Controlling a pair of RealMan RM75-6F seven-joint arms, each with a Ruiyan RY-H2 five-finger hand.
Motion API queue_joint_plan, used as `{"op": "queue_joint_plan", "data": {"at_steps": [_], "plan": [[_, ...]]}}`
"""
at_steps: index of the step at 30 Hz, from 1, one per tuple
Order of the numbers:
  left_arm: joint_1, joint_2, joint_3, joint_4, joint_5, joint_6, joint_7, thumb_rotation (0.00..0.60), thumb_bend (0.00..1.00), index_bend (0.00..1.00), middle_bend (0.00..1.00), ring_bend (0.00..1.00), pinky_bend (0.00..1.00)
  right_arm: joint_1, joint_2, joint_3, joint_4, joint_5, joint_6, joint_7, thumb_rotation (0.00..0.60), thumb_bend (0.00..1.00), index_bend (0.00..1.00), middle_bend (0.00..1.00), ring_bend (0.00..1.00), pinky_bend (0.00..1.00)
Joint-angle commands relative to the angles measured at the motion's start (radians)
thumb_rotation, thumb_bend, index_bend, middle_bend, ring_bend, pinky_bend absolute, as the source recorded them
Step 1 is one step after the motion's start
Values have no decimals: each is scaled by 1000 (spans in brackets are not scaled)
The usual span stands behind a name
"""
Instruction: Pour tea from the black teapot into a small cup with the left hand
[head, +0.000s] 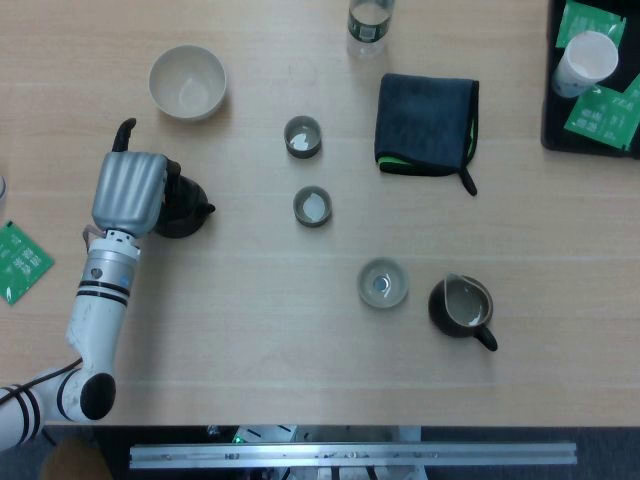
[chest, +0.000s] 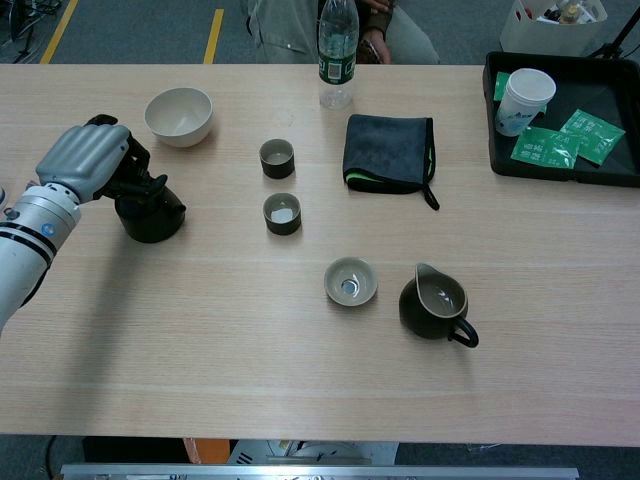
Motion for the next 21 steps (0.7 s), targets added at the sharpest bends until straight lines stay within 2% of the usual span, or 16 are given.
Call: {"op": "queue_joint_plan", "data": {"at_steps": [1,7,12,16,21], "plan": [[2,4,-2,-15,-8,1,22,342,363,738,827,631,97,-1,1,0,-1,0,2,0,600,0,171,158,38,28],[2,26,-8,-57,-18,5,63,217,363,583,690,469,97,-2,2,0,-2,0,3,-1,600,0,171,158,38,29],[-2,58,-11,-107,-51,-14,110,140,361,455,572,373,96,-1,2,0,-2,1,2,0,600,0,170,158,38,29],[-2,83,-17,-147,-68,-17,123,114,352,341,447,281,97,-1,2,1,-2,1,2,0,600,0,171,158,38,29],[5,105,-26,-174,-44,0,73,131,351,215,262,173,97,-3,4,1,-2,3,5,1,600,0,170,158,38,28]]}}
